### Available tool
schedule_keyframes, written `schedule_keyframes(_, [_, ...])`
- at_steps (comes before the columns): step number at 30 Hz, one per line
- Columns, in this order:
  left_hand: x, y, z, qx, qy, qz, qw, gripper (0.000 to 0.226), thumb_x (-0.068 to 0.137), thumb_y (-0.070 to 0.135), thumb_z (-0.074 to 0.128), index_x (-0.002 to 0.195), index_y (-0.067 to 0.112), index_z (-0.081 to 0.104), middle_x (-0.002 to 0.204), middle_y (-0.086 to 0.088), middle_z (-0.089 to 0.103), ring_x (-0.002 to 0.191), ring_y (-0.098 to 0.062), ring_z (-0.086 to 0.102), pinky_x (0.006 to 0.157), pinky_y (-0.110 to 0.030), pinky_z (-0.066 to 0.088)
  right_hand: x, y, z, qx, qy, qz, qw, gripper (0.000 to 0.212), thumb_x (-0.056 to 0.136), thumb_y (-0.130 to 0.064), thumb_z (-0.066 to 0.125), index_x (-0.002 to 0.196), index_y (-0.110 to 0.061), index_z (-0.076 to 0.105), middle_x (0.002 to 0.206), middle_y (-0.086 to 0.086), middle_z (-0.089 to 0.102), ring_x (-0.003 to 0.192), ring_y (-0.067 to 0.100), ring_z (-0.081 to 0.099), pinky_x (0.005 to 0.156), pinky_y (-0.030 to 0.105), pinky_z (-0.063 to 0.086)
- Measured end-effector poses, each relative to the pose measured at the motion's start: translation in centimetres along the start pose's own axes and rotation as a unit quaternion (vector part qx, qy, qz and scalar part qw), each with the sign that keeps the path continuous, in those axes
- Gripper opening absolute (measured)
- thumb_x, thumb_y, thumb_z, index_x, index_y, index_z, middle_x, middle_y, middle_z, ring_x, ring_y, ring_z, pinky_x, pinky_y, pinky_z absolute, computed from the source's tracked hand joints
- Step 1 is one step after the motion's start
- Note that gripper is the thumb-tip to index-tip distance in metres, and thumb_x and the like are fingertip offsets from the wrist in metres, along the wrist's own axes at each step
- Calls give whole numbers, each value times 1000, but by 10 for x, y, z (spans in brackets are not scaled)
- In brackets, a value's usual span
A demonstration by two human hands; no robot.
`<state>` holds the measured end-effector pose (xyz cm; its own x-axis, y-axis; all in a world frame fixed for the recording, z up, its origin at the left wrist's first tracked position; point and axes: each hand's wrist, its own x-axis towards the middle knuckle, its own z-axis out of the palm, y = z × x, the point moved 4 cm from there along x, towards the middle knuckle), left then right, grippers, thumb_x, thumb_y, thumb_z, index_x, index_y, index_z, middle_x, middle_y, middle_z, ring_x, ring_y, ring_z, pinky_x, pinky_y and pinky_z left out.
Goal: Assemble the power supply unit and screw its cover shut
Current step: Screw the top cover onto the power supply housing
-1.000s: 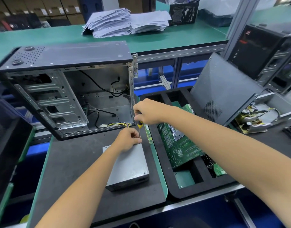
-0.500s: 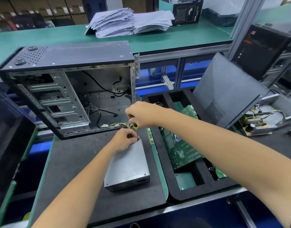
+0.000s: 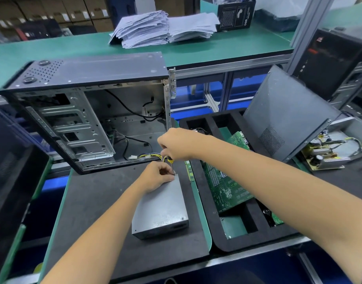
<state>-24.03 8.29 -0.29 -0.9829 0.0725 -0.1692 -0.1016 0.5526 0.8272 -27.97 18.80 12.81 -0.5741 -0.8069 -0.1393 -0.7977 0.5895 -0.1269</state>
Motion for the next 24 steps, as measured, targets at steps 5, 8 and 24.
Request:
schedule_keyframes(5, [-4,-3,4,-11,43,-2,999,13,78,5,74,73,14,67,75,1,67,65,-8,55,62,-12,43,2,-3,2,25,-9,2,1000,16,97,-24,53,91,-9,55,88,6,56,80,23,56,61,29,38])
schedule_keyframes(8, [-3,-2,4,-62,19,-32,997,12,78,-2,73,74,7,66,72,-5,65,59,-15,51,55,-17,43,1,-5,-1,33,-28,-4,999,11,91,-12,56,97,-7,64,97,5,61,88,22,58,66,27,41])
schedule_keyframes(24, [3,-11,3,-103,18,-45,993,7,77,-6,73,78,1,70,69,10,69,61,-4,57,58,-13,46,3,-8,-2,-100,-13,23,995,32,96,-37,50,80,-11,40,69,0,37,63,21,46,53,30,34])
